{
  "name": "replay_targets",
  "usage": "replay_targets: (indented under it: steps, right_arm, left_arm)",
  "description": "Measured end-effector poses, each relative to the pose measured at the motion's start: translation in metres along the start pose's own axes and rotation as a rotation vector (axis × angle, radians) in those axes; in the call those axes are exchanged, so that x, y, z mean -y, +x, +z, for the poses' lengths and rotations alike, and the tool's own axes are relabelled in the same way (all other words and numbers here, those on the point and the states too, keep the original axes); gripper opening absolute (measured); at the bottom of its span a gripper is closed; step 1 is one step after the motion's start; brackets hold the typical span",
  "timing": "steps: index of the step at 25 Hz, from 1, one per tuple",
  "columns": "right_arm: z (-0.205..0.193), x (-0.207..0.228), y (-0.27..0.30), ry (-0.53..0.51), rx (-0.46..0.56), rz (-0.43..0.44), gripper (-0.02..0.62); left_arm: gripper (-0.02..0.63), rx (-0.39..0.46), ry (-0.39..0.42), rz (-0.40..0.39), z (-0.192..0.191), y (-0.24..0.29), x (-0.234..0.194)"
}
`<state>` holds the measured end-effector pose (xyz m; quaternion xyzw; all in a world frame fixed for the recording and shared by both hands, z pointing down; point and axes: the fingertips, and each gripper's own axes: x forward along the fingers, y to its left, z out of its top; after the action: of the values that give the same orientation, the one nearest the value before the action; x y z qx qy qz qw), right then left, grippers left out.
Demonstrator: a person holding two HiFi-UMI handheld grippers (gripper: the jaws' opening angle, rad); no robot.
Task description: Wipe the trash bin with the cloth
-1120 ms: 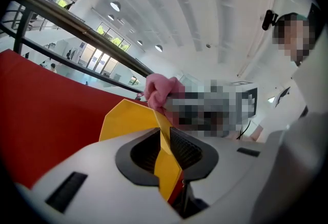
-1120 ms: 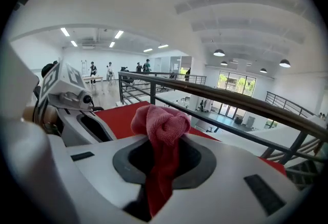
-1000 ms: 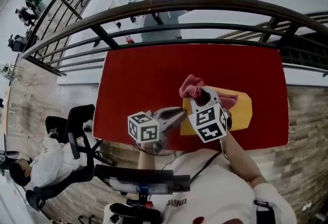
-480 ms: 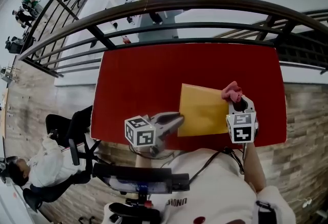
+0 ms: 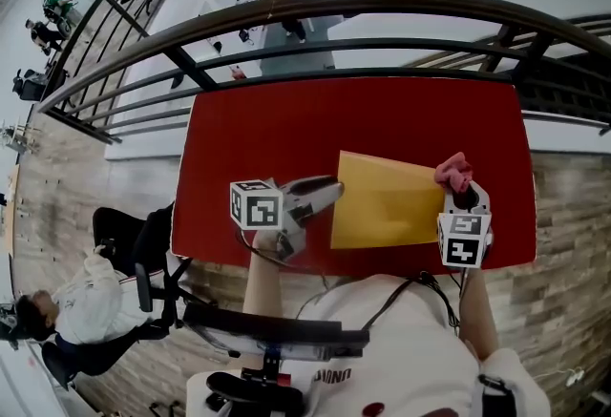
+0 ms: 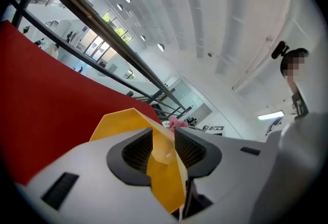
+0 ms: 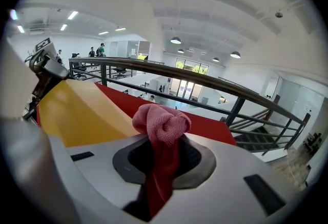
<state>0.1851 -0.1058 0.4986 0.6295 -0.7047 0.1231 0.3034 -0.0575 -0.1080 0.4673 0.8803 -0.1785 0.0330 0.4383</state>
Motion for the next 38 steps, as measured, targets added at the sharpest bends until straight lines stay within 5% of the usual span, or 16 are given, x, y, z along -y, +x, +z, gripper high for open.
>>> replay_targets:
  steps: [12,18,25,29,38]
  right_arm:
    - [0.000,-0.004,-0.004,0.006,0.014,0.010,0.061]
    - [0.054,-0.052,-0.019,-0.008,0.130,0.163,0.061]
    - [0.115,-0.157,-0.025,-0.177,0.252,0.382,0.061]
    - [0.119,-0.200,-0.018,-0.288,0.235,0.452,0.061]
    - [0.091,-0.181,-0.021,-0.270,0.166,0.455,0.061]
  left_arm:
    - [0.115,-0.019,0.039,0.050,0.024,0.017,-0.007]
    - [0.106,-0.051,0.038,0.047,0.008,0.005,0.000]
    - [0.083,-0.060,0.056,0.086,-0.011,-0.011,0.008]
    - [0.072,-0.049,0.038,0.084,-0.022,-0.015,0.010]
    - [0.061,-0.021,0.012,0.090,-0.027,-0.019,0.010]
